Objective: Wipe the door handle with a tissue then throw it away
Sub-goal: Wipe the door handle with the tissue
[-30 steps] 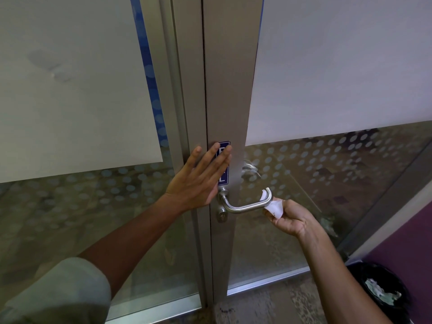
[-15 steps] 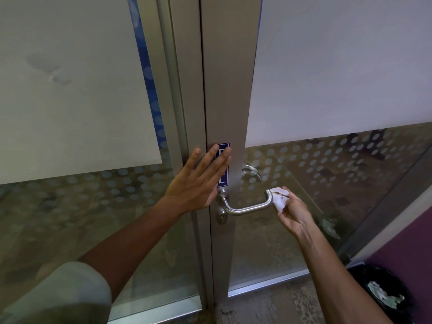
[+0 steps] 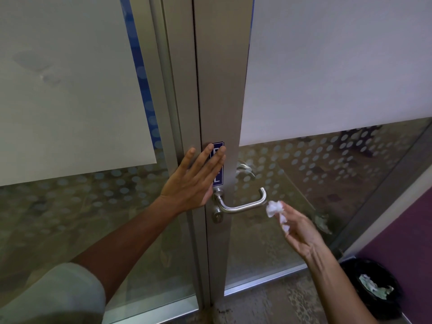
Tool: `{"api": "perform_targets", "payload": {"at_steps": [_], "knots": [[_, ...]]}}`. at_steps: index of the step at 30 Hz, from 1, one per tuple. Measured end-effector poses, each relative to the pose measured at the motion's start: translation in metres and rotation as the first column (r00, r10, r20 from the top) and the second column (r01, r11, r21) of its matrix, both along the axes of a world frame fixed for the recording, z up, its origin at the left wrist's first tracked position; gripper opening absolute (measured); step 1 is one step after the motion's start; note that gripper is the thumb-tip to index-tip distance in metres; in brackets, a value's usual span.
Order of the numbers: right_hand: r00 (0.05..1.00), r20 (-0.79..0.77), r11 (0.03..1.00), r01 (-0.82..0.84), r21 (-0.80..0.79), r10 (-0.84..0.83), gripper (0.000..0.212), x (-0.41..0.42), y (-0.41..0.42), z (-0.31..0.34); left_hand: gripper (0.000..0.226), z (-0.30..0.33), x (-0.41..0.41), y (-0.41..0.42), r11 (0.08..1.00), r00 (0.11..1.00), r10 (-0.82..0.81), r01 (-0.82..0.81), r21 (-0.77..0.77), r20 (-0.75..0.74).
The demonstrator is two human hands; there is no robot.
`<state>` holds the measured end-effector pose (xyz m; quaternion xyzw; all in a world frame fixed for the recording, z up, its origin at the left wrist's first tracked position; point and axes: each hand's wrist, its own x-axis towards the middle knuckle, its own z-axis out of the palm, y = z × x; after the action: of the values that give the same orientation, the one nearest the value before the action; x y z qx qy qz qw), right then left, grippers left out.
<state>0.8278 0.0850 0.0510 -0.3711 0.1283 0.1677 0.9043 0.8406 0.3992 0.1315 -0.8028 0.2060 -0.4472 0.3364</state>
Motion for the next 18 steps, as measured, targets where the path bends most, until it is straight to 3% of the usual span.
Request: {"api": "perform_targets", "payload": {"at_steps": [2,4,11,15,18], "knots": [[0.999,-0.053,0.997,-0.006,-0.080,0.002,0.040,-0.011,0.014,-0.014,0.080,0.000,-0.002,0.003,1.000,1.000,0.005,-0.005,-0.007,-0.007],[0.996,-0.082,0.998,-0.036,-0.058,0.032,0.047,-0.020,0.027,-0.022,0.082,-0.001,-0.001,0.001,1.000,1.000,0.005,-0.005,-0.011,-0.018],[0.983,-0.179,0.997,-0.046,-0.061,0.035,0.034,-0.028,0.109,-0.023,0.084,0.000,-0.002,0.002,1.000,1.000,-0.012,0.011,-0.018,-0.021],[0.971,-0.194,0.988,0.149,0.035,-0.140,0.027,-0.025,0.151,-0.010,0.084,0.002,-0.003,0.002,1.000,1.000,-0.012,0.012,-0.008,-0.014],[0.921,-0.212,0.934,0.348,0.076,-0.326,0.036,-0.020,0.172,0.001,0.083,0.002,-0.003,0.003,1.000,1.000,-0.013,0.013,-0.002,-0.021]]}}
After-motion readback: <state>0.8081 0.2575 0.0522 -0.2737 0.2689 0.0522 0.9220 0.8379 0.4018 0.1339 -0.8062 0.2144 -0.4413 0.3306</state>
